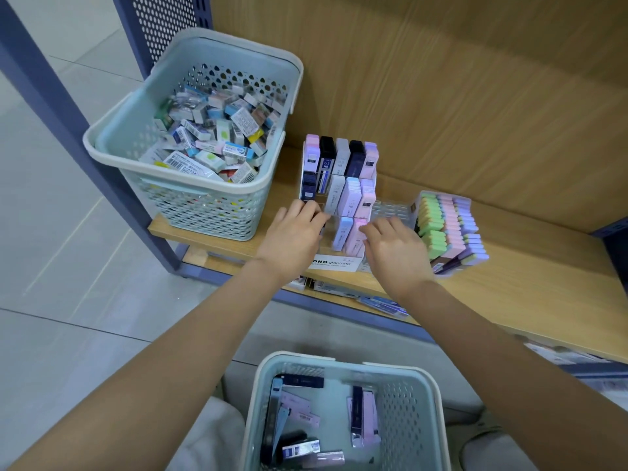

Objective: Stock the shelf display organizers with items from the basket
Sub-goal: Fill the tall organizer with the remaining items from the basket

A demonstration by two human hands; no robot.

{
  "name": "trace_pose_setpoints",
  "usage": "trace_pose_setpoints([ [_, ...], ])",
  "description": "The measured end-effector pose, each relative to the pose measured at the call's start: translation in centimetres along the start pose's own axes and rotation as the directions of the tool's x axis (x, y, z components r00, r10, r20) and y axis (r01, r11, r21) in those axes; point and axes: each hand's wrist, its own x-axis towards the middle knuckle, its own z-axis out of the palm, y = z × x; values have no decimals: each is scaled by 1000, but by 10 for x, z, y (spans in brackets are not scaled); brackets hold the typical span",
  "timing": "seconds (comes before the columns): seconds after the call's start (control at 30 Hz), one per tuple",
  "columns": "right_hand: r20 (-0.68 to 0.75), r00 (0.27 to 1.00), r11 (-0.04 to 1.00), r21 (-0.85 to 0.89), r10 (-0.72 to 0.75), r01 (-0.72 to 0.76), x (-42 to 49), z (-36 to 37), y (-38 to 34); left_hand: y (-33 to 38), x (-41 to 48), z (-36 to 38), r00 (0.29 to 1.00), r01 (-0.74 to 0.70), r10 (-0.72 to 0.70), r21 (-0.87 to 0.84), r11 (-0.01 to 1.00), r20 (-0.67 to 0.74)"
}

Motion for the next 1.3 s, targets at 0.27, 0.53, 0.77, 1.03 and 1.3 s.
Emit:
trace_pose_setpoints([
  [0.27,-63,998,986,165,25,-15,-70,-27,-17,21,-42,-20,997,-60,62,44,997,-47],
  [0.53,129,986,930,341,101,-140,-180,11,-24,57,-128,26,962,-265,265,-15,964,65],
  [0.77,676,716,663,458,172,-592,-236,84,-41,81,-176,101,857,33,62,-175,984,512],
  [1.03,881,411,543,231,236,-807,-251,146,-55,75,-185,174,612,347,-196,-38,937,766],
  [1.3,823,387,578,88,416,-811,-247,173,-68,81,-192,199,622,439,-292,-14,899,727],
])
